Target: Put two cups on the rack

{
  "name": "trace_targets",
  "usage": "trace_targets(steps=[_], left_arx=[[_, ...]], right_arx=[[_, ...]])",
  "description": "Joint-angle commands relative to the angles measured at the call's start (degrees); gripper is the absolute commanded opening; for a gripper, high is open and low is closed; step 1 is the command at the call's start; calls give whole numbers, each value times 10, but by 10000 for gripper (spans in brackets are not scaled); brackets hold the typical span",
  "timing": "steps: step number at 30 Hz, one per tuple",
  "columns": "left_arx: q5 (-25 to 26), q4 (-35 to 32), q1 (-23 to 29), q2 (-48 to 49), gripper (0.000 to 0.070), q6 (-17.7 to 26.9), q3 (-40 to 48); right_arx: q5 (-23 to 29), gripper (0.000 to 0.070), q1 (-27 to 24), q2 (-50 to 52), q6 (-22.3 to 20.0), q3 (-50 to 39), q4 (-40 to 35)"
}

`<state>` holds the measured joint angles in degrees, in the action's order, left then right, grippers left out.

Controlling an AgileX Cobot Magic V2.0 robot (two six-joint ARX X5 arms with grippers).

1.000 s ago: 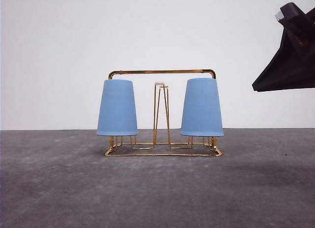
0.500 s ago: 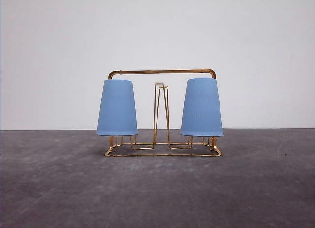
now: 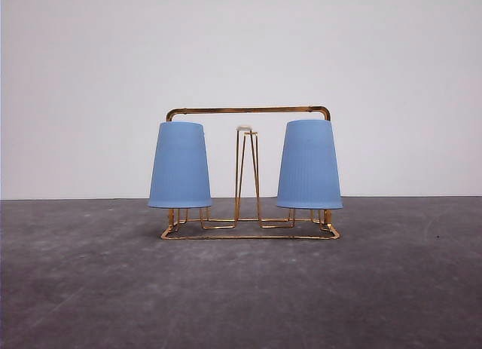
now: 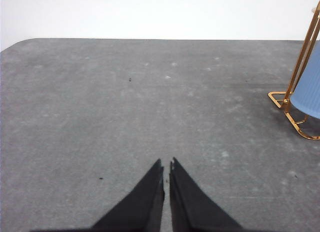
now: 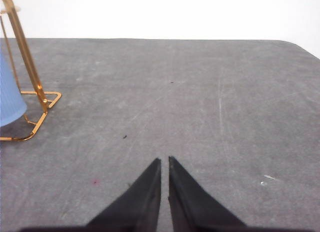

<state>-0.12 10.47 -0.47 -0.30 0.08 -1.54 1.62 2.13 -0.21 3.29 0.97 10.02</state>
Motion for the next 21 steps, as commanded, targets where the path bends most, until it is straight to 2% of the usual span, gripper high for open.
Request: trace_targets(steps=[1, 21], left_arx=[[-1, 2, 1, 1, 0, 5, 8], [-1, 2, 1, 1, 0, 5, 8]], right_arx=[[-2, 25, 0, 0, 8, -3, -2], [-1, 25, 0, 0, 8, -3, -10]])
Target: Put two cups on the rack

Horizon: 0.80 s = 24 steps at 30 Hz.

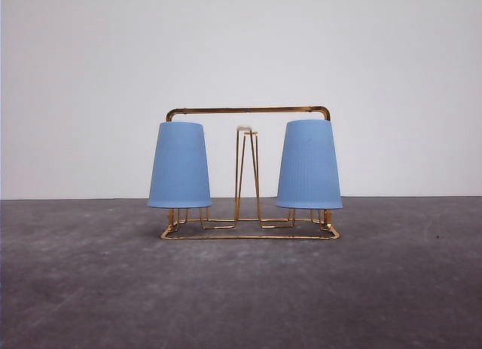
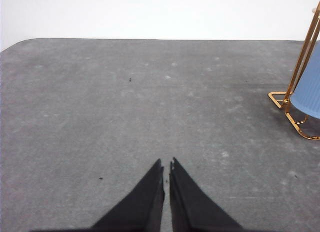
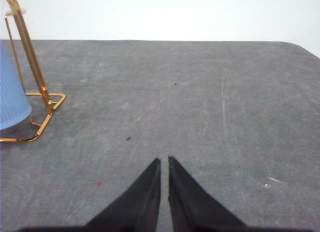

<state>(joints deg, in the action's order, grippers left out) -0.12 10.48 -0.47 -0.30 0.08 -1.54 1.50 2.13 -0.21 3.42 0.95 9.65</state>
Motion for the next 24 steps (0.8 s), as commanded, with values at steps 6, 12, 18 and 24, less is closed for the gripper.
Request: trace_targets(steps=[6, 12, 18, 24], left_arx=[[-1, 2, 1, 1, 0, 5, 8], [-1, 2, 1, 1, 0, 5, 8], [-1, 2, 1, 1, 0, 5, 8], [-1, 2, 1, 1, 0, 5, 8]], right_arx=[[0, 25, 0, 0, 6, -2, -6], [0, 25, 0, 0, 6, -2, -6], [0, 25, 0, 0, 6, -2, -6], [0, 25, 0, 0, 6, -2, -6]])
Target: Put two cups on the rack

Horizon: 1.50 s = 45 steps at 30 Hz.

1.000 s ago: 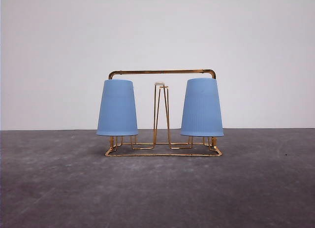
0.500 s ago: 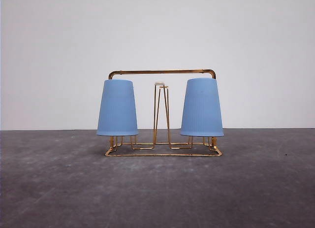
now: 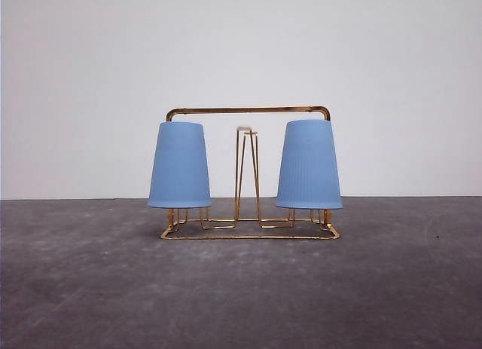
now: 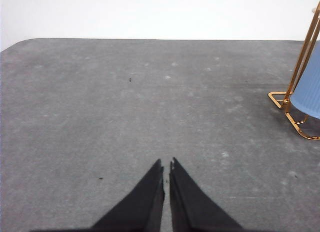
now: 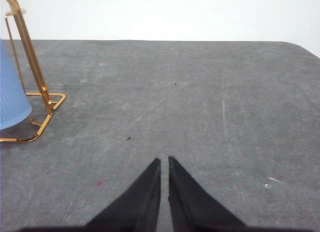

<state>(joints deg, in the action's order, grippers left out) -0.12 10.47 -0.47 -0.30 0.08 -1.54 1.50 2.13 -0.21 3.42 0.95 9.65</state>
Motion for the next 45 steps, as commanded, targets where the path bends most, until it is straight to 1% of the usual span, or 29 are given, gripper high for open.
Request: trace_targets(steps=[1, 45], left_arx=[[-1, 2, 1, 1, 0, 5, 8], [-1, 2, 1, 1, 0, 5, 8]], right_arx=[[0, 25, 0, 0, 6, -2, -6], [0, 25, 0, 0, 6, -2, -6]])
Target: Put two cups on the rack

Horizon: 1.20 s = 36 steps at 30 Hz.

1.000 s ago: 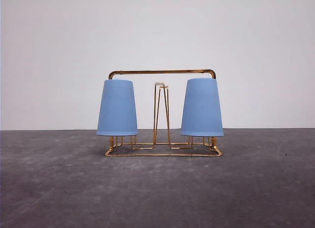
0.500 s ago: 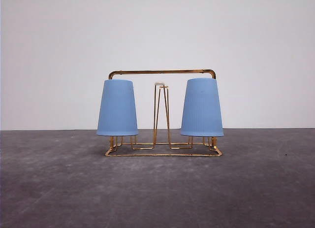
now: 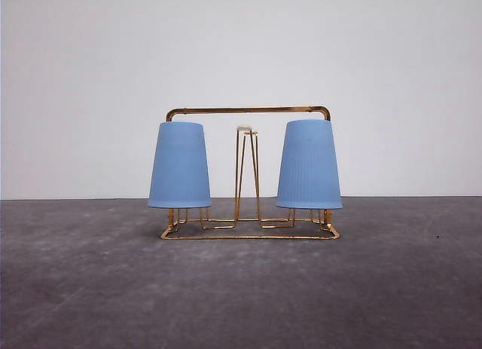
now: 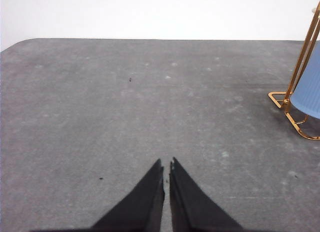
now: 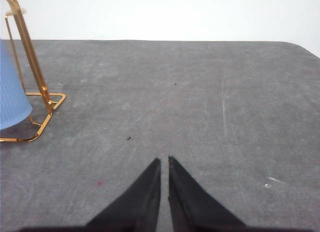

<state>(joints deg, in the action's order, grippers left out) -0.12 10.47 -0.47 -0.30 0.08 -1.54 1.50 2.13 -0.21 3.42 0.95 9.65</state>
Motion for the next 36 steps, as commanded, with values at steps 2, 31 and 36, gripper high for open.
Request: trace_targets(steps=[2, 31, 36], left_arx=[[-1, 2, 1, 1, 0, 5, 8], [-1, 2, 1, 1, 0, 5, 8], [-1, 2, 1, 1, 0, 5, 8]], right_arx=[[0, 25, 0, 0, 6, -2, -6], [0, 25, 0, 0, 6, -2, -6], [0, 25, 0, 0, 6, -2, -6]])
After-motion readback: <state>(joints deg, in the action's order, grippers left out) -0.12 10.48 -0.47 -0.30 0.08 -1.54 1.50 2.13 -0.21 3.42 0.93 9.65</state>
